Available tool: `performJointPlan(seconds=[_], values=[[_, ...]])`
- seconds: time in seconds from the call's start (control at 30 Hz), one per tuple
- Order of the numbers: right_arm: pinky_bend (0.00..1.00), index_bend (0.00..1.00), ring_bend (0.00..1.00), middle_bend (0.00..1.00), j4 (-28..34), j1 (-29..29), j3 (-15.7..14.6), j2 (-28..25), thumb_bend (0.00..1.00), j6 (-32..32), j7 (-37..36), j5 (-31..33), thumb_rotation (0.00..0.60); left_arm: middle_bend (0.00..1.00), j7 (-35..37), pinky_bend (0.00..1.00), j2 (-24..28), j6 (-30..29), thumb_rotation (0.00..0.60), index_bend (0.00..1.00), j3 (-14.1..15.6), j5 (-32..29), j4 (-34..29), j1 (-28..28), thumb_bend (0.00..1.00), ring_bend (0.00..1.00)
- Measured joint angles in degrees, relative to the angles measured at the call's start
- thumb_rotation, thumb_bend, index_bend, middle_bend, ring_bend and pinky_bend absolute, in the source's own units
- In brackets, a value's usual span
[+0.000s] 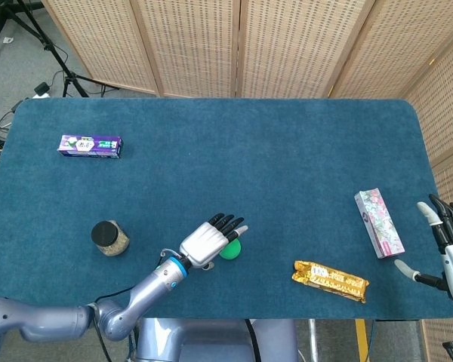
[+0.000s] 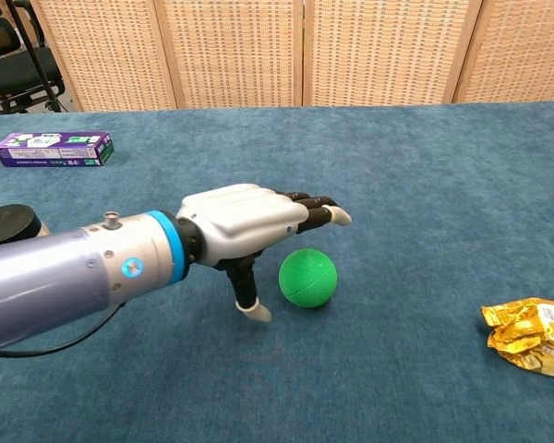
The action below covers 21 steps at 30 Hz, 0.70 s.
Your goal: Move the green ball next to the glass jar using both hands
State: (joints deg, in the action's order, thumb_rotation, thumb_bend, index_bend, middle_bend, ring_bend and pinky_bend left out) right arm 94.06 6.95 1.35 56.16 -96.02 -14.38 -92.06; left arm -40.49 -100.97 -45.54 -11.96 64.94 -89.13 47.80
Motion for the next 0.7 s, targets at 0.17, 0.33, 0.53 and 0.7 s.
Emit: performJointPlan(seconds=[0.17,0.33,0.53,0.7], values=[[0.0,0.0,0.0,0.0,-0.5,-0.1,0.6,0.4,0.0,0.8,0.2,0.1,0.6,0.26,0.8,0.32,-2.2,-1.8,0.6,0.31,-0.1,-0.6,2.6,1.3,0.04,0.26],[0.0,0.0,0.0,0.0,-0.5,-0.3,1.0,0.3,0.0,1.1,0.0,0.1,0.6,0.37,2.1,0.38,-3.9,-3.0,0.6,0.46,0.0,-1.1,4.3,2.3,0.08,0.35],[0.0,0.0,0.0,0.0,-0.5,-0.6,1.3,0.2,0.0,1.2,-0.2,-0.3,0.6,0.42,3.2,0.42,-4.9,-5.2,0.6,0.55,0.8,0.5,5.5,2.6,0.16,0.4],[0.0,0.0,0.0,0.0,-0.5,-0.8,1.4,0.2,0.0,1.3,-0.4,-0.7,0.6,0.43,2.9,0.42,-4.8,-7.6,0.6,0.56,1.5,1.5,5.8,2.3,0.23,0.41]])
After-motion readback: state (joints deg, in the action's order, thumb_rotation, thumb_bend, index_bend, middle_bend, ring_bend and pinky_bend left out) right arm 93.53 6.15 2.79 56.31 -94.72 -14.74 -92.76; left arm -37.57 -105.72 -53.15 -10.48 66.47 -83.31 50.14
